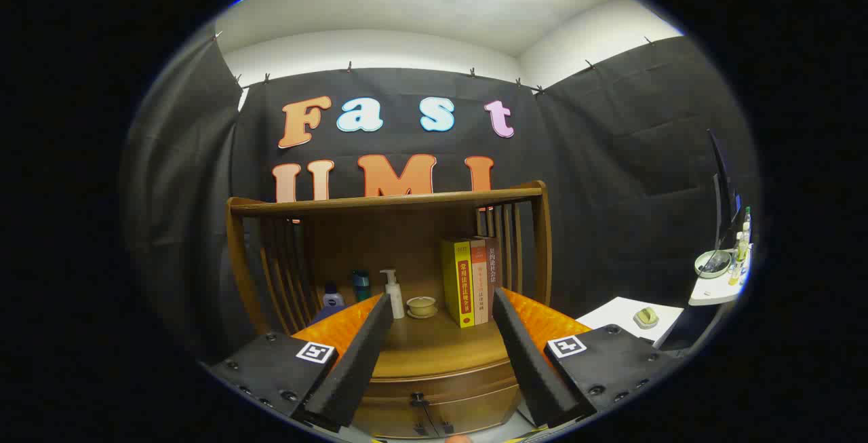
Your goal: Pull open the drawer, take out the items inside it, and place them on the countertop above the cabinet.
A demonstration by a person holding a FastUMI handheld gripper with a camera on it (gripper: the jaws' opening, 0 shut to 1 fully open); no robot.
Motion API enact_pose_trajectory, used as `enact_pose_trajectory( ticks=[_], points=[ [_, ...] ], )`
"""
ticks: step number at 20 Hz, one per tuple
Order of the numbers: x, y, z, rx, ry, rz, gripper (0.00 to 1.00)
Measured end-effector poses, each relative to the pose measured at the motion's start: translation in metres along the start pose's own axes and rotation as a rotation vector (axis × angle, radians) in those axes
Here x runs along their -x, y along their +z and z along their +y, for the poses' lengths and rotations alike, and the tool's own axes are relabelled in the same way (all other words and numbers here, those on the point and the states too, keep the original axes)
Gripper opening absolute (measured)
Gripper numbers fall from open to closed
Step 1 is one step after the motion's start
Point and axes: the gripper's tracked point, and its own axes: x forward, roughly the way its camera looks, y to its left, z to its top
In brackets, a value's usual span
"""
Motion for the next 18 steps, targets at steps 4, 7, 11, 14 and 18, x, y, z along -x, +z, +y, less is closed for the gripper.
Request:
enact_pose_trajectory(
  ticks=[4,7,11,14,18],
  points=[
    [0.001,0.000,0.005,0.005,0.009,0.001,0.99],
    [0.001,-0.001,0.007,0.007,0.010,0.003,0.98],
    [0.002,0.003,0.009,0.008,0.014,-0.002,0.98],
    [0.002,0.002,0.011,0.008,0.021,-0.002,0.98],
    [0.003,-0.002,0.016,0.012,0.033,-0.001,0.98]
  ],
)
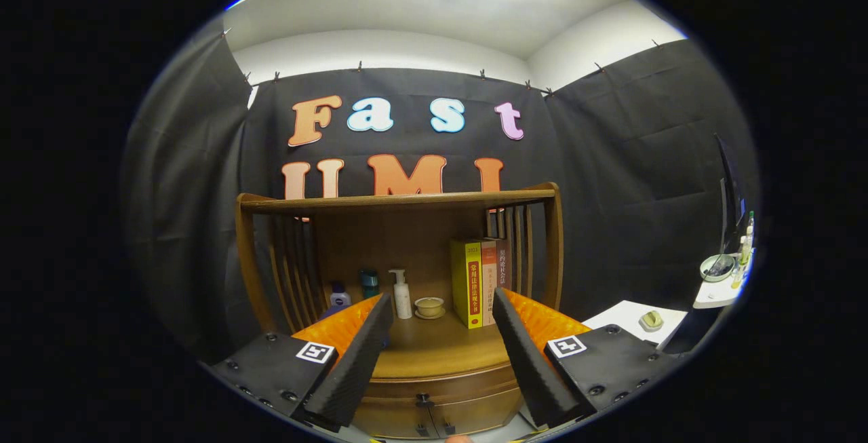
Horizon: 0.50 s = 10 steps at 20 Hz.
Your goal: Pull open the drawer, take out the items inside it, and place them on the countertop above the cabinet.
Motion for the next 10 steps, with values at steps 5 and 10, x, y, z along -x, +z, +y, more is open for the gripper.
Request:
enact_pose_trajectory(
  ticks=[5,10],
  points=[
    [-0.004,-0.016,0.005,-0.011,0.019,0.005,0.98],
    [-0.011,-0.058,-0.001,0.004,0.001,0.024,0.98]
  ],
)
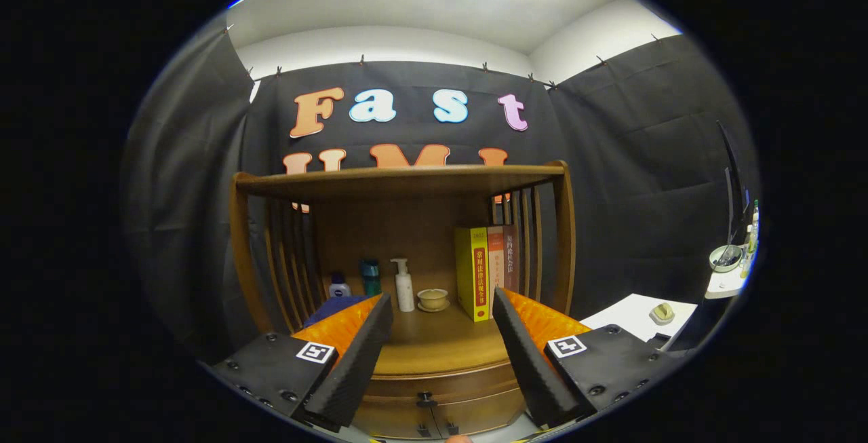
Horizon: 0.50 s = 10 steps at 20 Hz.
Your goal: Pull open the drawer, take out the items inside it, and place them on the countertop above the cabinet.
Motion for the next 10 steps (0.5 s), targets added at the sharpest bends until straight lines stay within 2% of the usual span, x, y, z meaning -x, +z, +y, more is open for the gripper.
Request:
enact_pose_trajectory(
  ticks=[10],
  points=[
    [-0.020,-0.136,0.005,-0.050,-0.023,0.069,0.99]
  ],
)
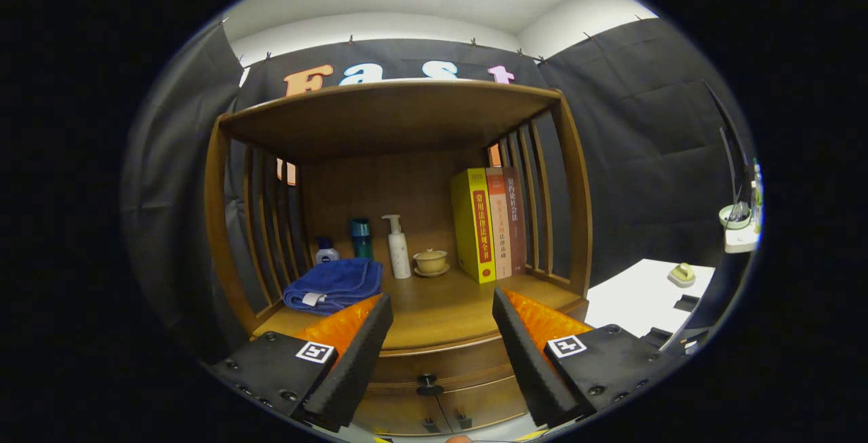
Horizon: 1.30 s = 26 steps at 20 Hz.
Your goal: Pull open the drawer, take out the items inside it, and place them on the countertop above the cabinet.
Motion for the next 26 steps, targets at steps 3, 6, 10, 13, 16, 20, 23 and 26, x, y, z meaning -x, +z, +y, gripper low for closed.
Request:
enact_pose_trajectory(
  ticks=[3,6,10,13,16,20,23,26],
  points=[
    [-0.004,-0.041,0.001,0.029,0.006,0.039,0.99],
    [-0.004,-0.081,0.006,0.022,0.022,0.084,0.99],
    [-0.003,-0.118,0.012,0.044,0.043,0.131,0.99],
    [-0.006,-0.149,0.017,0.068,0.058,0.182,0.99],
    [-0.009,-0.177,0.015,0.074,0.063,0.231,0.97],
    [-0.017,-0.200,0.014,0.093,0.069,0.267,0.93],
    [-0.020,-0.210,0.015,0.085,0.074,0.288,0.84],
    [-0.023,-0.220,0.015,0.072,0.071,0.315,0.66]
  ],
)
